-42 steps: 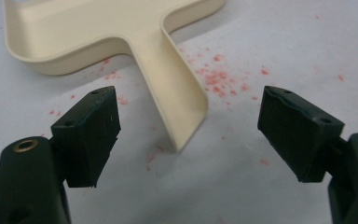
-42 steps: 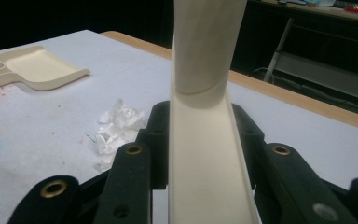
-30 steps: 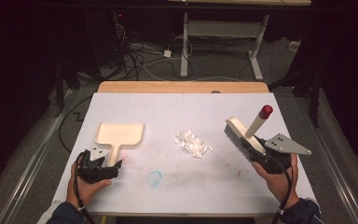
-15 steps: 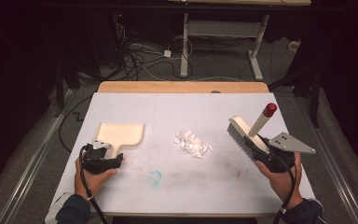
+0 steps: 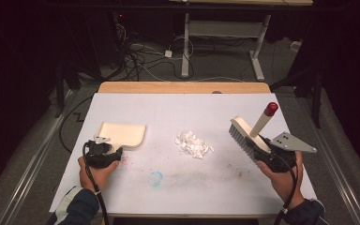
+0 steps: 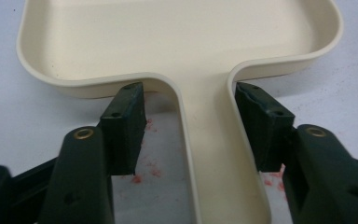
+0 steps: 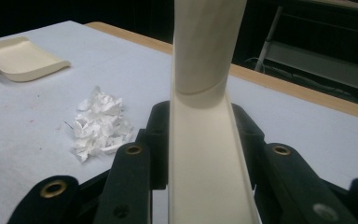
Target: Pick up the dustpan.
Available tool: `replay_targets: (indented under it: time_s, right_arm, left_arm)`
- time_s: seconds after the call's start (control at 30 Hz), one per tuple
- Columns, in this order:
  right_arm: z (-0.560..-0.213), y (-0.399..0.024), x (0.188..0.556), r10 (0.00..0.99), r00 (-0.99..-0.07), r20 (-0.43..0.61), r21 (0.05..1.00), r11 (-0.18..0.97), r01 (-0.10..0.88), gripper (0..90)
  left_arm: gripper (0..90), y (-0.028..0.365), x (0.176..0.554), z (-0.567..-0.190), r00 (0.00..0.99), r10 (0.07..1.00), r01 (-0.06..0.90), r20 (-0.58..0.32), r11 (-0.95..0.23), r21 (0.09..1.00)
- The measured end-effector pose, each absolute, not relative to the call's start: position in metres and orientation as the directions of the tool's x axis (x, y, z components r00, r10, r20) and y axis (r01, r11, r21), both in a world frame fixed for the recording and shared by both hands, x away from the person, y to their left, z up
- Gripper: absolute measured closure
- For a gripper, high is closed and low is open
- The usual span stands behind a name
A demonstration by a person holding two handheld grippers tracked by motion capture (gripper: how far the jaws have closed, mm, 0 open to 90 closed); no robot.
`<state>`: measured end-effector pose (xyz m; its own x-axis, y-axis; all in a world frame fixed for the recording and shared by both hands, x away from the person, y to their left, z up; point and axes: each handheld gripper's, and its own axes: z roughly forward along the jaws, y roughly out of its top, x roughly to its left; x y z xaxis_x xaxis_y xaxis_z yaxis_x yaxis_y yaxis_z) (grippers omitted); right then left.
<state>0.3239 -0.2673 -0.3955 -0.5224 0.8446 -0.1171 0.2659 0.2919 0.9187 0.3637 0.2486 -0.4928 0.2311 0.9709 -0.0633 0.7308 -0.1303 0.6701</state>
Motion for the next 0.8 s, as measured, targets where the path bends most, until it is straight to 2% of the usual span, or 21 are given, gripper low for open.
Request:
replay_targets:
  time_s: [0.2,0.33,0.63,0.8]
  right_arm:
    - [-0.397,-0.265,0.325,0.839,-0.529,-0.124,0.915,0.303,0.266,67.3]
    - [-0.398,-0.264,0.326,0.839,-0.53,-0.122,0.914,0.304,0.271,67.3]
    - [-0.403,-0.259,0.33,0.851,-0.513,-0.113,0.909,0.297,0.293,67.4]
    - [-0.411,-0.252,0.338,0.88,-0.467,-0.087,0.904,0.267,0.334,67.4]
  left_arm:
    - [52.8,0.247,0.367,-0.491,0.232,0.971,0.738,-0.06,-0.135,0.662]
    - [63.0,0.246,0.37,-0.491,0.248,0.968,0.733,-0.045,-0.157,0.662]
    - [63.7,0.246,0.373,-0.485,0.284,0.959,0.734,-0.008,-0.212,0.645]
    - [63.8,0.247,0.369,-0.479,0.309,0.951,0.724,0.016,-0.246,0.645]
